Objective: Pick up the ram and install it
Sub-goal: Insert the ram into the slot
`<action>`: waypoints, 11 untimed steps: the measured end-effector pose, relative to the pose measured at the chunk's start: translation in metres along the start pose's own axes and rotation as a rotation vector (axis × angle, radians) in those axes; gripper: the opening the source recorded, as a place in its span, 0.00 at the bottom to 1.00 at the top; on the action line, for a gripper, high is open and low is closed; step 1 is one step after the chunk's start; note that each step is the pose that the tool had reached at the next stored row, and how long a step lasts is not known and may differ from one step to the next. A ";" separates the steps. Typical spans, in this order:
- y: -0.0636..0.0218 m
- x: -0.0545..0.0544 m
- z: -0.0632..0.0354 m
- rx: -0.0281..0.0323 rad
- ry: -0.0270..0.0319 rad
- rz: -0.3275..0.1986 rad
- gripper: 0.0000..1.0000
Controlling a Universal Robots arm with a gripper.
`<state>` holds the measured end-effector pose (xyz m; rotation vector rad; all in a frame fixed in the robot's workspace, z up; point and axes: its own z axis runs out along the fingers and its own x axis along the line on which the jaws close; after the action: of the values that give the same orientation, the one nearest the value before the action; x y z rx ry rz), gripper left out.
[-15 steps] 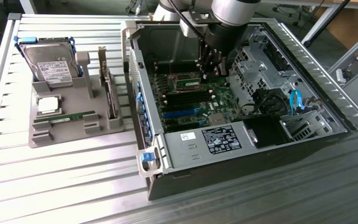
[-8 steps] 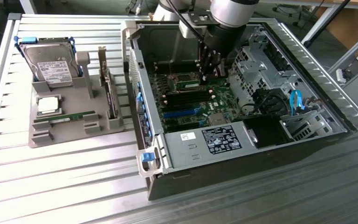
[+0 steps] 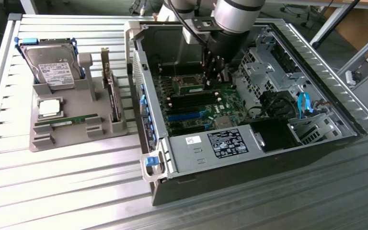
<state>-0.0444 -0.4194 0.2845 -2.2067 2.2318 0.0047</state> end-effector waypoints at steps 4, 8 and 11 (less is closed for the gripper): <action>0.0004 0.000 0.0042 0.0000 0.0001 0.000 0.12; 0.0015 0.000 0.0102 0.0000 0.0000 0.000 0.12; 0.0018 0.000 0.0129 0.0000 0.0000 0.000 0.12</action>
<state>-0.0462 -0.4195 0.2717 -2.2067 2.2318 0.0047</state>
